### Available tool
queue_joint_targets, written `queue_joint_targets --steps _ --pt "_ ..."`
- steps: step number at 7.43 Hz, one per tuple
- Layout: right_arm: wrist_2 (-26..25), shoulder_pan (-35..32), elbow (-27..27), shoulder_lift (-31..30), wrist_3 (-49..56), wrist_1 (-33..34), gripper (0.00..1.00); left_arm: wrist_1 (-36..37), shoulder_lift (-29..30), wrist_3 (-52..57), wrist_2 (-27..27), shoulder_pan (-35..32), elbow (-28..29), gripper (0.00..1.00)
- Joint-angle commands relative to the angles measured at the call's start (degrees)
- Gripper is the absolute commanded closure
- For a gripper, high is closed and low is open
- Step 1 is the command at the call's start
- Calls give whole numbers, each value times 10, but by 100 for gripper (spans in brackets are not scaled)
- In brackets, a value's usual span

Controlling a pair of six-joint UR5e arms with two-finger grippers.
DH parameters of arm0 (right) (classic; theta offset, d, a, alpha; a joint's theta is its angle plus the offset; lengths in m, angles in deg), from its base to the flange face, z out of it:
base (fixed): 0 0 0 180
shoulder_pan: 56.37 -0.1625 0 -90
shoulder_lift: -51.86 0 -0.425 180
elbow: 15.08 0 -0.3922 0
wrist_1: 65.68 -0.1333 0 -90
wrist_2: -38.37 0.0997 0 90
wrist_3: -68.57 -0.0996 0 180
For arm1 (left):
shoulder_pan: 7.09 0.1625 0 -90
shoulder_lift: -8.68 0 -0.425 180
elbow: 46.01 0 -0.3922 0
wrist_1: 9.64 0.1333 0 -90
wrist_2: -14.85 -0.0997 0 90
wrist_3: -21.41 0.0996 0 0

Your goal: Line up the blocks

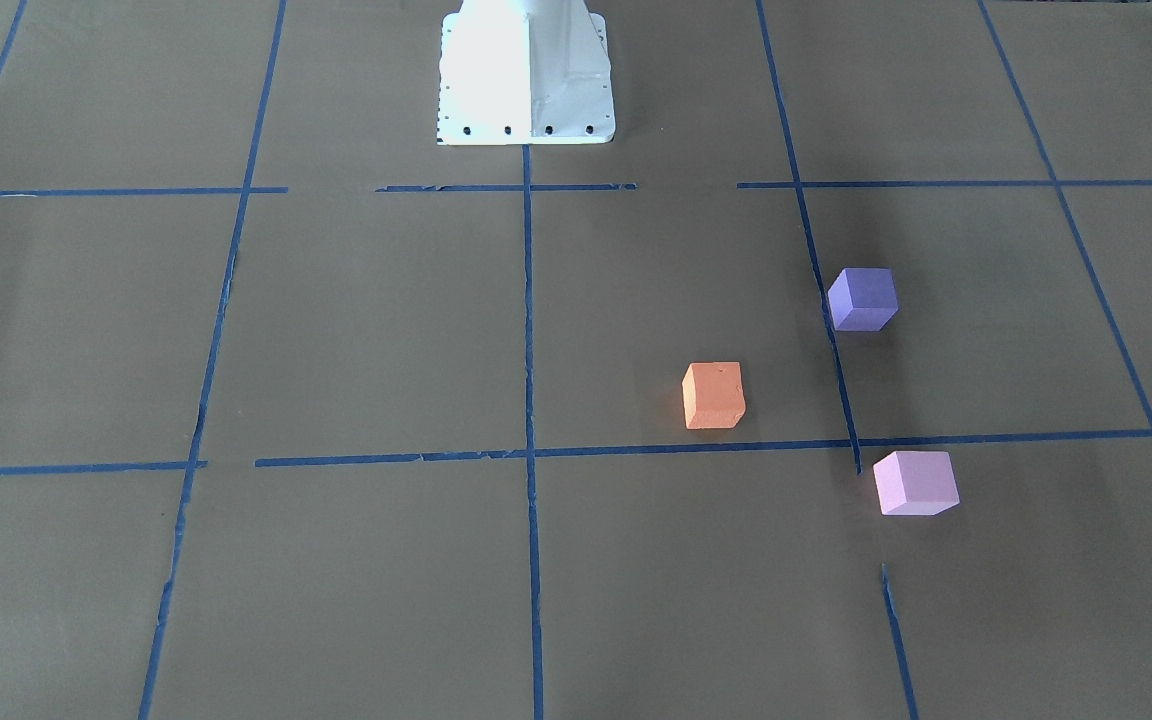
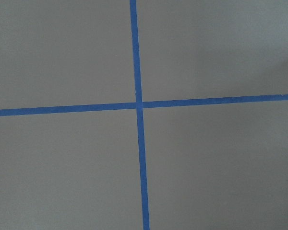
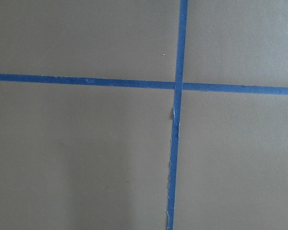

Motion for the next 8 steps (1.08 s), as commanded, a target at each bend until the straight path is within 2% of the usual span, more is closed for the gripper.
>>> queue_joint_targets --steps 1,2,3,4,5,8 --pt "0 0 0 0 0 0 0 -28 7 -12 -2 0 -9 0" --pt "0 0 0 0 0 0 0 -29 24 -52 -2 7 -16 0" --pt "0 0 0 0 0 0 0 -29 62 -102 -18 65 -28 0" --pt "0 0 0 0 0 0 0 -27 86 -131 -70 114 -60 0" --pt "0 0 0 0 0 0 0 -27 130 -212 -84 181 -80 0" --pt "0 0 0 0 0 0 0 -30 253 -324 -129 348 -62 0"
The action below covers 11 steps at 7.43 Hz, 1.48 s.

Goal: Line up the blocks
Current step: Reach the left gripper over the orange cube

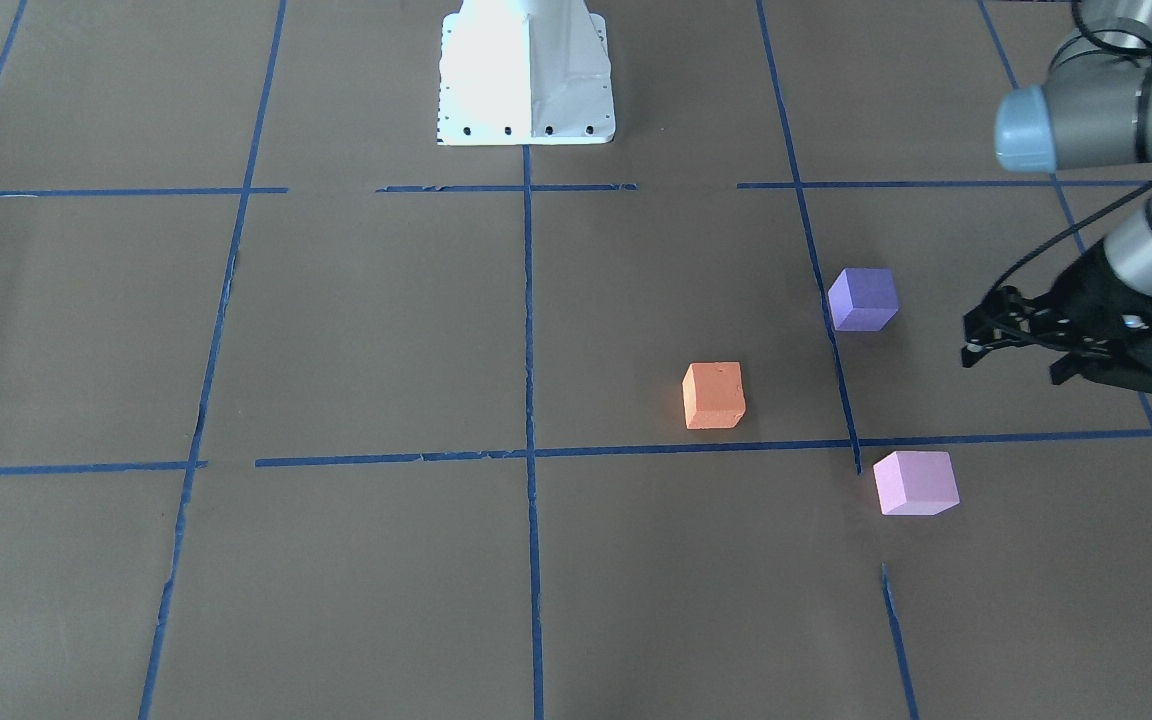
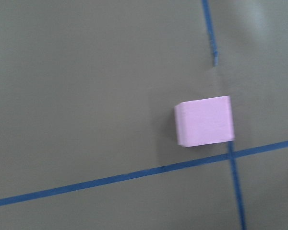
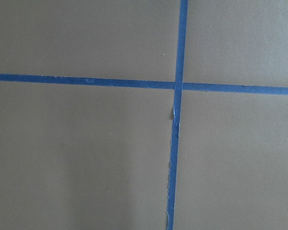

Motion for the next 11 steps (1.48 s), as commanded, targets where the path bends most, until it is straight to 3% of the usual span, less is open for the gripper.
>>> queue_joint_targets --steps 1,4,5,8,11 --pt "0 0 0 0 -1 1 0 0 80 -81 -60 112 20 0" --pt "0 0 0 0 0 0 0 1 112 -176 -90 152 38 0" --pt "0 0 0 0 0 1 0 0 134 -225 -95 164 70 1" --pt "0 0 0 0 0 1 0 -4 152 -301 -93 176 99 1" --pt "0 0 0 0 0 0 0 -38 151 -309 -95 186 130 1"
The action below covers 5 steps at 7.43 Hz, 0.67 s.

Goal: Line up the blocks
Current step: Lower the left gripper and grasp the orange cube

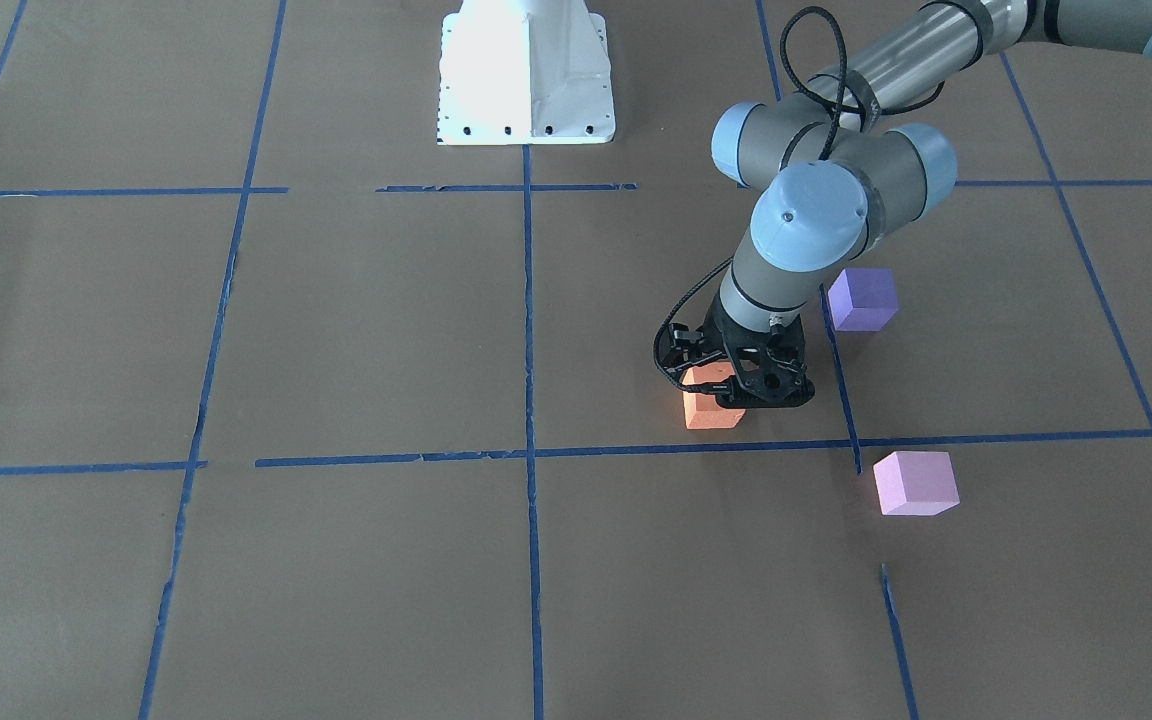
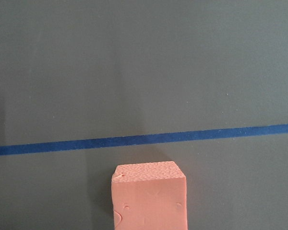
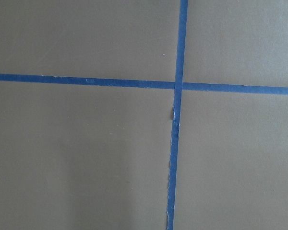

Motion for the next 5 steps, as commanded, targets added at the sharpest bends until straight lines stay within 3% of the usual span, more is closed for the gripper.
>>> queue_joint_targets --steps 1,5 --pt "0 0 0 0 0 1 0 -19 1 -4 0 5 17 1" --pt "0 0 0 0 0 1 0 -62 2 -2 -2 7 52 3"
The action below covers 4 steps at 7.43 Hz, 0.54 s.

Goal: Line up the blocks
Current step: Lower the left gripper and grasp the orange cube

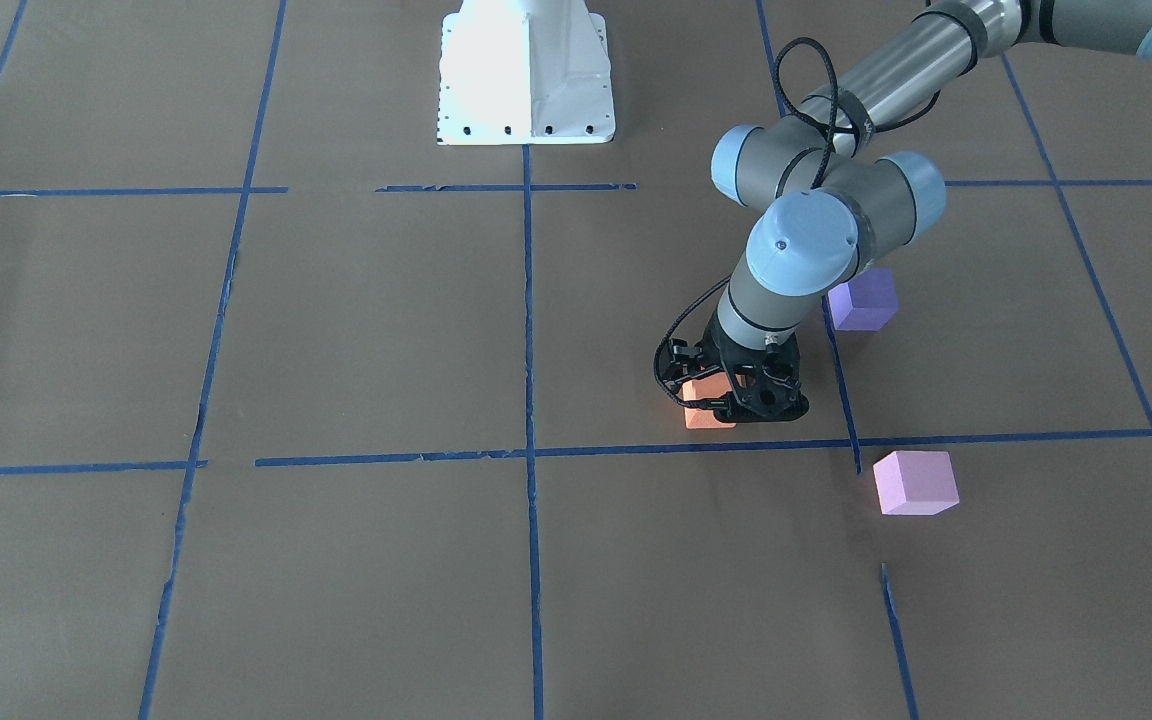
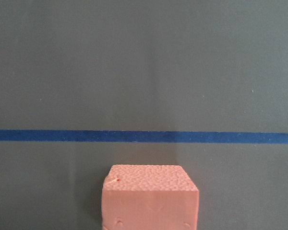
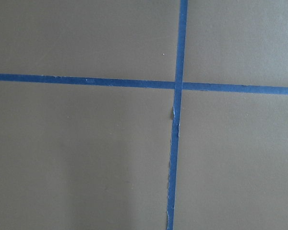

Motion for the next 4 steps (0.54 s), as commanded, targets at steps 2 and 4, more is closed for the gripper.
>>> queue_joint_targets --steps 2,4 --pt "0 0 0 0 0 0 0 -32 -2 0 -1 5 21 8" --pt "0 0 0 0 0 -1 0 -52 -5 0 -1 9 28 24"
